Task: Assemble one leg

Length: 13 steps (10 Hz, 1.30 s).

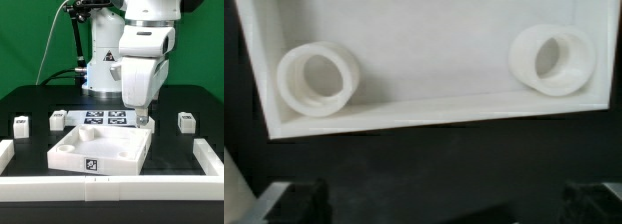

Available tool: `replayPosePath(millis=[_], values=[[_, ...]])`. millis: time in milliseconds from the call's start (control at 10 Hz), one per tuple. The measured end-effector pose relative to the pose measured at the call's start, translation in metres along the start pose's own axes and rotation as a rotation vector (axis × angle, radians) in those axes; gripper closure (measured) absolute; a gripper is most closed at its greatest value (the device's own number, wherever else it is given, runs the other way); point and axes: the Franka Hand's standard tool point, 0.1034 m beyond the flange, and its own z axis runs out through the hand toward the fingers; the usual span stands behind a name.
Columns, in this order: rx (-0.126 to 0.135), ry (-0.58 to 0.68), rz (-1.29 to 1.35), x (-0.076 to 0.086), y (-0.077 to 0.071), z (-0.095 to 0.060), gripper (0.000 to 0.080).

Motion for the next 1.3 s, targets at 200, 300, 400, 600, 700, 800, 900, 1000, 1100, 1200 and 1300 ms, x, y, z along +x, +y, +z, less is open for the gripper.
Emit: replayPosePath(millis=[200, 300, 400, 600, 700, 800, 900, 1000, 1100, 1200, 1300], values=[[-0.035, 0.025, -0.077, -0.012, -0.026, 0.019, 0.0150], [-0.023, 0.021, -0.096, -0.025, -0.042, 0.029, 0.0150], [-0.010, 0.018, -0.106, -0.039, -0.050, 0.037, 0.0150], [0.012, 0.015, -0.106, -0.063, -0.056, 0.049, 0.0150], [0.022, 0.014, -0.095, -0.070, -0.057, 0.054, 0.0150], [0.024, 0.016, -0.087, -0.074, -0.058, 0.059, 0.0150], [0.025, 0.017, -0.085, -0.075, -0.058, 0.061, 0.0150], [0.025, 0.017, -0.086, -0.075, -0.058, 0.060, 0.0150], [0.025, 0.017, -0.085, -0.075, -0.058, 0.061, 0.0150], [0.026, 0.017, -0.085, -0.075, -0.058, 0.061, 0.0150], [0.017, 0.026, -0.085, -0.075, -0.061, 0.070, 0.0150]])
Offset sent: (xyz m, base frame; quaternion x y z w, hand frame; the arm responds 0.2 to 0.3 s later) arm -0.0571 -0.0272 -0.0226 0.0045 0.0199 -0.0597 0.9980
